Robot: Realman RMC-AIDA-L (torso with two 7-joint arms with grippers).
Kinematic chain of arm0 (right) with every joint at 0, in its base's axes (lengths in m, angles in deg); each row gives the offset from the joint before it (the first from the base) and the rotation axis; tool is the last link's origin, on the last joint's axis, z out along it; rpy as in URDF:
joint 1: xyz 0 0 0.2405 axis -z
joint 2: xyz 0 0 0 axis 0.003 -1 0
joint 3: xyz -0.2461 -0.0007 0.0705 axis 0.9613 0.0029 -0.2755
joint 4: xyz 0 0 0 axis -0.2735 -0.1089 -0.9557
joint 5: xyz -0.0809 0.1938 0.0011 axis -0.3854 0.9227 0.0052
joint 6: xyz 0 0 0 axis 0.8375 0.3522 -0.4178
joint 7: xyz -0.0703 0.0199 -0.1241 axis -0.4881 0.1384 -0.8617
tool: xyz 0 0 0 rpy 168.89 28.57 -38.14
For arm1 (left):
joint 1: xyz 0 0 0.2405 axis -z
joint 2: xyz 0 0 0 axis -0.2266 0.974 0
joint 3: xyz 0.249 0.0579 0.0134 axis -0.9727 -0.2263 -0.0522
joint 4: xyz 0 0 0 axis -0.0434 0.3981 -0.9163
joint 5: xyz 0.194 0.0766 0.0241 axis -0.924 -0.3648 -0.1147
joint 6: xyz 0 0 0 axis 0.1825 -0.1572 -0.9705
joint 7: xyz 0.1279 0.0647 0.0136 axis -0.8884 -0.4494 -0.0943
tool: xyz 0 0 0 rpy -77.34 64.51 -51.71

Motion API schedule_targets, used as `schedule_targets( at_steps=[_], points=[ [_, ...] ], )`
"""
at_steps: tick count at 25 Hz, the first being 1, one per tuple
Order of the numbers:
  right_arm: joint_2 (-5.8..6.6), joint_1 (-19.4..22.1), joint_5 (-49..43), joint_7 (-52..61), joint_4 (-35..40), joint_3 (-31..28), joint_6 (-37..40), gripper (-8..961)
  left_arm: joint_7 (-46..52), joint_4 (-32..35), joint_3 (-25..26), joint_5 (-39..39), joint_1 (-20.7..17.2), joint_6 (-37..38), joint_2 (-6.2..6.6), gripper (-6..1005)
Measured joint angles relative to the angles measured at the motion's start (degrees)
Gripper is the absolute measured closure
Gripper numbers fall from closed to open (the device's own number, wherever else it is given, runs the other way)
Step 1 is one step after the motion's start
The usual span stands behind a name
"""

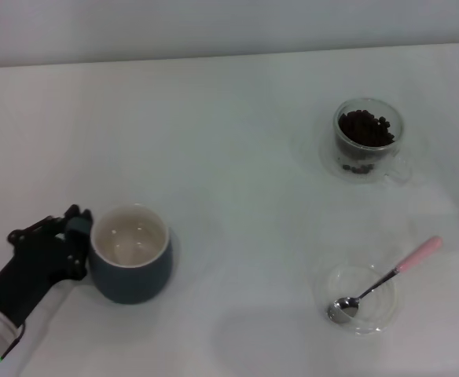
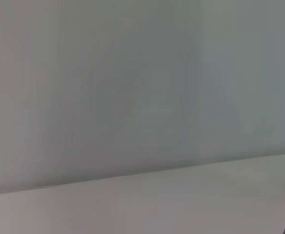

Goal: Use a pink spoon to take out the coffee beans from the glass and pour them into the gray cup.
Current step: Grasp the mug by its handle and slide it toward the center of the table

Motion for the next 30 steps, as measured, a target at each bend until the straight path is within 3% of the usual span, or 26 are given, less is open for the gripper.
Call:
schedule_targets(
  at_steps=[8, 30],
  points=[
    [0.00, 0.0, 0.0, 0.2, 0.0, -0.1, -0.1, 201, 1.2, -2.3, -5.7, 0.0, 3.8, 5.3, 0.06, 876],
    [0.00, -0.5, 0.0, 0.0, 0.3, 0.3, 0.0, 201, 7.9, -2.8, -14.3, 0.0, 15.4, 12.1, 0.04, 877]
  ],
)
